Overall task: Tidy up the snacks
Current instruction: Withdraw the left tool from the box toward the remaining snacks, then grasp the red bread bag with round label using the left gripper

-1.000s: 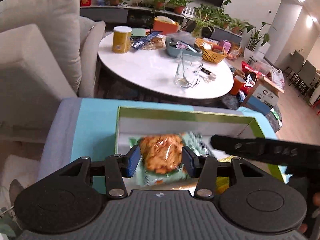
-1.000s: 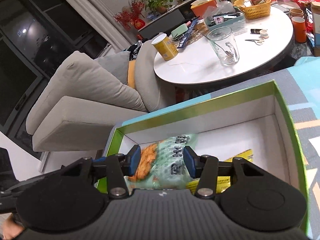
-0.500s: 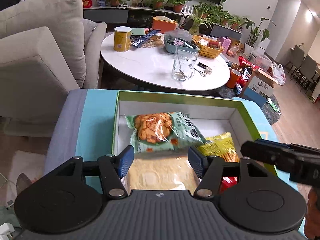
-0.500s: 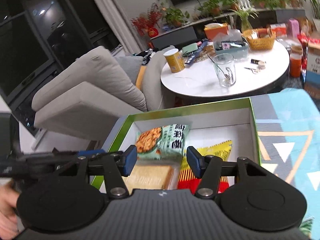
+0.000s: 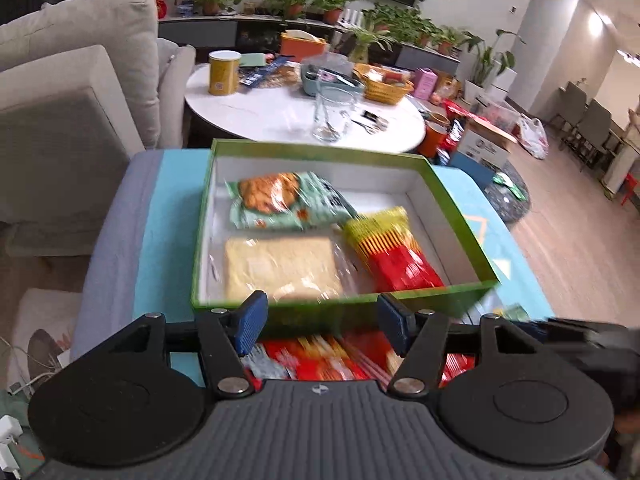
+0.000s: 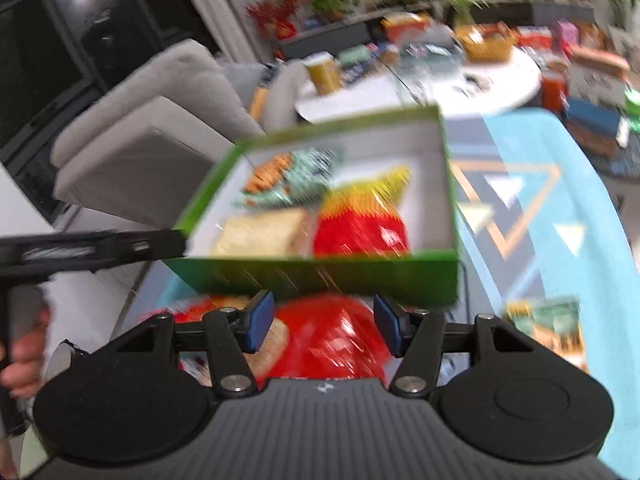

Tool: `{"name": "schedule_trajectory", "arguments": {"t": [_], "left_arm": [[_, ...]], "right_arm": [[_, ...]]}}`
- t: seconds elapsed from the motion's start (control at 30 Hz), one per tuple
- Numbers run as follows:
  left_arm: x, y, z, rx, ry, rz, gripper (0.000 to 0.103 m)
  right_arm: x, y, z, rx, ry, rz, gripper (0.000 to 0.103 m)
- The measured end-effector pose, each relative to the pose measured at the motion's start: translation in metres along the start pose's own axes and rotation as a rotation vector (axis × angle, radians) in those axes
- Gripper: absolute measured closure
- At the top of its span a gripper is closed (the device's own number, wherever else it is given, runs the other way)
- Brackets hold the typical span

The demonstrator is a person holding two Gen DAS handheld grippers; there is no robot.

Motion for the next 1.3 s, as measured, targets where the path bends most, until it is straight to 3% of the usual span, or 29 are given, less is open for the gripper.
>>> {"name": "schedule_trajectory", "arguments": {"t": [0.07, 0.2, 0.37, 0.77, 0.9, 1.17, 1.3], "left_arm": [[0.007, -0.009, 0.003, -0.011, -0.011, -0.009, 0.045], [0.023, -0.023, 0.001, -0.042, -0.056, -0.024, 0.045], [0.04, -0.038, -0.012, -0.094, -0.078, -0.058, 0.045], [0.054, -0.081, -0.024, -0.205, -0.113, -0.064, 0.045], [0.057, -0.088, -0.028, -0.225, -0.109, -0.059, 0.045], [0.056, -0.09, -0.029, -0.22, -0.106, -0.031, 0.045], [0.059, -0.094, -0.033, -0.243, -0.112, -0.027, 0.045]], "right_arm": [[0.005, -0.005, -0.009, -0.03, -0.013, -0.029, 0.04], [0.009, -0.018, -0.02, -0.087, 0.039, -0.098, 0.04], [0.013, -0.035, -0.013, -0.092, 0.051, -0.131, 0.04], [0.02, -0.077, 0.015, -0.114, 0.029, -0.033, 0.039], [0.021, -0.075, 0.022, -0.113, 0.028, -0.027, 0.037], [0.034, -0.054, 0.043, -0.021, 0.031, -0.096, 0.037], [0.033, -0.052, 0.035, -0.034, 0.039, -0.117, 0.036]]}}
Point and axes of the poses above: each gripper's, at about its wrist camera, not at the fingertips, and z roughly against the way its jaws point, x to its right, y to its top, the point moved 5 cm from there along -z, roughly the way its jaws point, and after that the axes turned 9 degrees about -y, right-handed, at the moved point
